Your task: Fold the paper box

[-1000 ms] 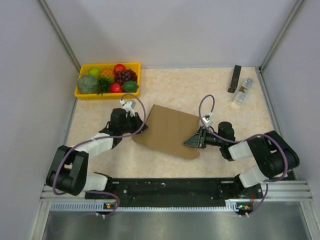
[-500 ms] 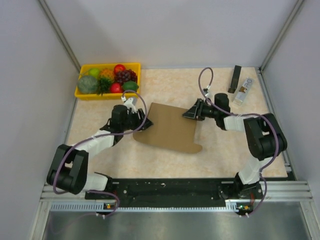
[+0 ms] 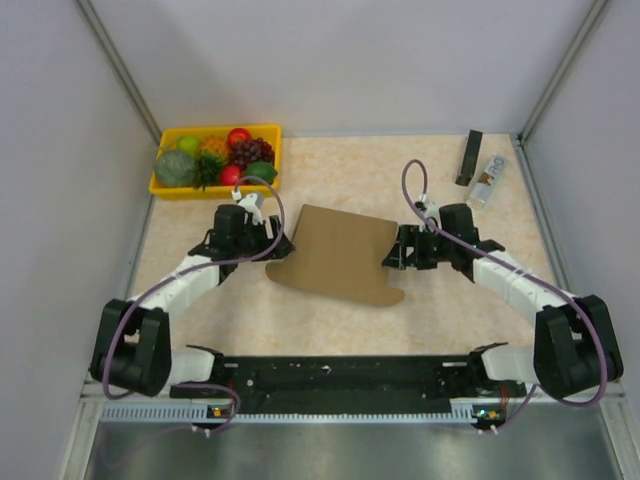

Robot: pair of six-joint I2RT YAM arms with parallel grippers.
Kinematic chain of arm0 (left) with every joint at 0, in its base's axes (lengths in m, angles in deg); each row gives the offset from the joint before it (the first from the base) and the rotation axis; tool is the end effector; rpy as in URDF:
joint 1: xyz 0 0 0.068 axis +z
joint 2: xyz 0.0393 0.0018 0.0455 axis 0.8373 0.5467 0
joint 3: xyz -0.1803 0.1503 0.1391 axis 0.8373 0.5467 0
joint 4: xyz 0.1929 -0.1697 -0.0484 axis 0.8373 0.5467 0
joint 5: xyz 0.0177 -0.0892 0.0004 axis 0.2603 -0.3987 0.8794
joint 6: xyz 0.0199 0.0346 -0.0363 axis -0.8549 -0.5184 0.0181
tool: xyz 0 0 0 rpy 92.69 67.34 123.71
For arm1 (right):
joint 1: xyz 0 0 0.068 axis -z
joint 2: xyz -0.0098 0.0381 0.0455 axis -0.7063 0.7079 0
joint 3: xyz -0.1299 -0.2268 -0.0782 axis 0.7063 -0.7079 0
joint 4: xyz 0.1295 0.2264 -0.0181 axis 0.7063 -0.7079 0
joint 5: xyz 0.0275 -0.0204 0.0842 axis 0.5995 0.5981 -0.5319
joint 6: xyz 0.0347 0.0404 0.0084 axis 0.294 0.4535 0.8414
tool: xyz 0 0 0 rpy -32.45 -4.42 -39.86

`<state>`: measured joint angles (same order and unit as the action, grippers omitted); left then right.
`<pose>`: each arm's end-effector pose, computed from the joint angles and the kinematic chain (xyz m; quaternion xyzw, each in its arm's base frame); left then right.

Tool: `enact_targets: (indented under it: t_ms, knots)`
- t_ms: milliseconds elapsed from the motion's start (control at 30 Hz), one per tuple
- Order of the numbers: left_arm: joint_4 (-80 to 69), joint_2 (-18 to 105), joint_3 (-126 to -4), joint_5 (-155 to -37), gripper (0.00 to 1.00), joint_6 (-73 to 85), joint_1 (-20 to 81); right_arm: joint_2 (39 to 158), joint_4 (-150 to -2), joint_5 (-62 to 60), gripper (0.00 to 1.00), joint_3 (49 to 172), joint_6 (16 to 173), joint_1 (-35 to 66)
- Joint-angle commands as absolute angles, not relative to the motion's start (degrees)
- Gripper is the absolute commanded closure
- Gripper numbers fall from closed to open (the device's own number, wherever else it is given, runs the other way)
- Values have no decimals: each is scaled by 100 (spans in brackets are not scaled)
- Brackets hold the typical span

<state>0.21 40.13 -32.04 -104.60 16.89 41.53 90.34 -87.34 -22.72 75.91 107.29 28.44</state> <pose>0.2508 -0.0795 0.2171 0.0087 0.8867 -0.2677 0.3769 0.2425 0.0900 0.2131 -0.0767 0.8925 0.3375 0.2891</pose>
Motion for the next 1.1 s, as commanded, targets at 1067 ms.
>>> enact_targets:
  t_ms: [1067]
  knots:
    - [-969, 2675, -3048, -13135, 33, 3922, 4280, 7965, -7680, -3612, 22, 7678, 14131, 2454]
